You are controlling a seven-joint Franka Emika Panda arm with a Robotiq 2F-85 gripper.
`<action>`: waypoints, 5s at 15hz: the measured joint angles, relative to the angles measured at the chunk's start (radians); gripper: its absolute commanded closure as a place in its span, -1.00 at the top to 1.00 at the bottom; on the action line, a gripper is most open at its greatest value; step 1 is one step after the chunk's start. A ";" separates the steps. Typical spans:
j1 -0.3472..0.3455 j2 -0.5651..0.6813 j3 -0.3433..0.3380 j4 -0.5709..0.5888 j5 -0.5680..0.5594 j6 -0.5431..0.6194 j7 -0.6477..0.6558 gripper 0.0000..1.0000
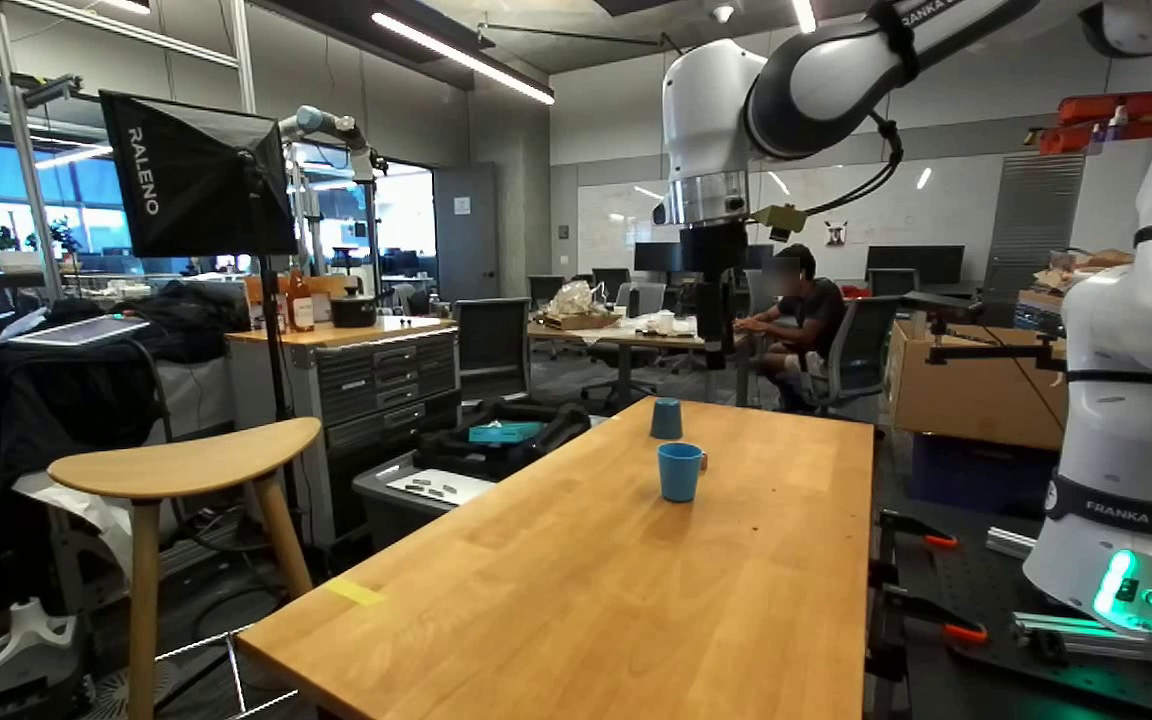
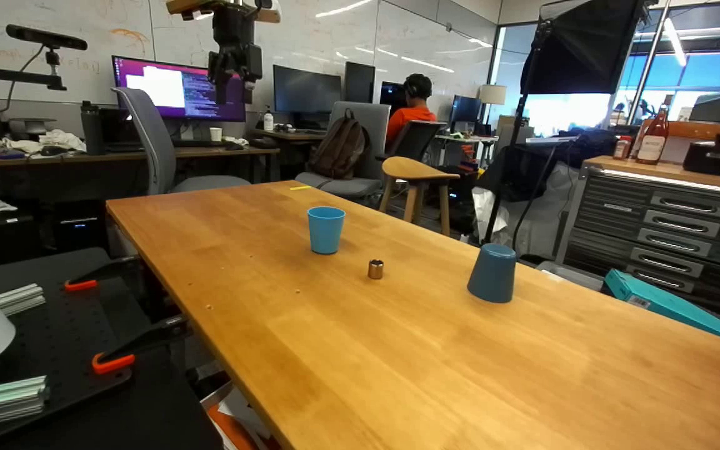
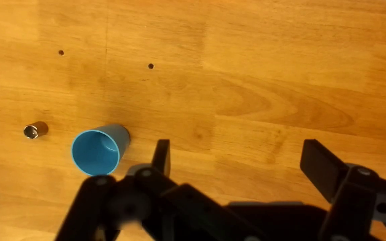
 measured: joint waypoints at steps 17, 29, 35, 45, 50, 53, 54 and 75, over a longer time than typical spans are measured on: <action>-0.222 0.336 -0.378 0.212 0.173 0.129 0.057 1.00; -0.232 0.650 -0.439 0.250 0.178 0.316 0.289 1.00; -0.231 0.704 -0.439 0.239 0.203 0.394 0.291 0.48; -0.245 0.720 -0.439 0.235 0.243 0.414 0.297 -0.84; -0.249 0.720 -0.436 0.244 0.244 0.429 0.295 -0.84; -0.246 0.681 -0.411 0.246 0.273 0.392 0.265 -0.84; -0.244 0.653 -0.398 0.244 0.287 0.365 0.248 -0.84; -0.218 0.595 -0.338 0.253 0.441 0.073 0.169 -0.32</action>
